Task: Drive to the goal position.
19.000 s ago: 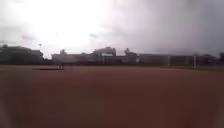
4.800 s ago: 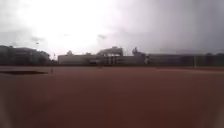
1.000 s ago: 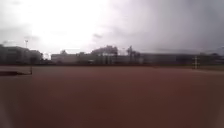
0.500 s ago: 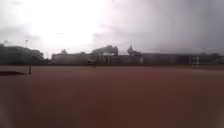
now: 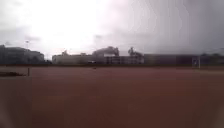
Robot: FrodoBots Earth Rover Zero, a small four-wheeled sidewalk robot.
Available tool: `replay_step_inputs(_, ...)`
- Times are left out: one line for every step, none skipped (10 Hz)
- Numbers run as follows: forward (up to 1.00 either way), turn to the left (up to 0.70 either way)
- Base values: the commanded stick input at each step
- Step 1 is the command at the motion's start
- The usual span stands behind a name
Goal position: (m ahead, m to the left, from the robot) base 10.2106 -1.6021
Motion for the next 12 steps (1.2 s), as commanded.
replay_step_inputs(0.50, -0.50)
replay_step_inputs(0.50, -0.50)
replay_step_inputs(0.50, -0.50)
replay_step_inputs(0.50, -0.50)
replay_step_inputs(0.50, -0.50)
replay_step_inputs(0.50, -0.50)
replay_step_inputs(0.50, 0.00)
replay_step_inputs(0.50, 0.00)
replay_step_inputs(0.50, 0.00)
replay_step_inputs(0.50, 0.00)
replay_step_inputs(0.50, 0.00)
replay_step_inputs(0.50, 0.00)
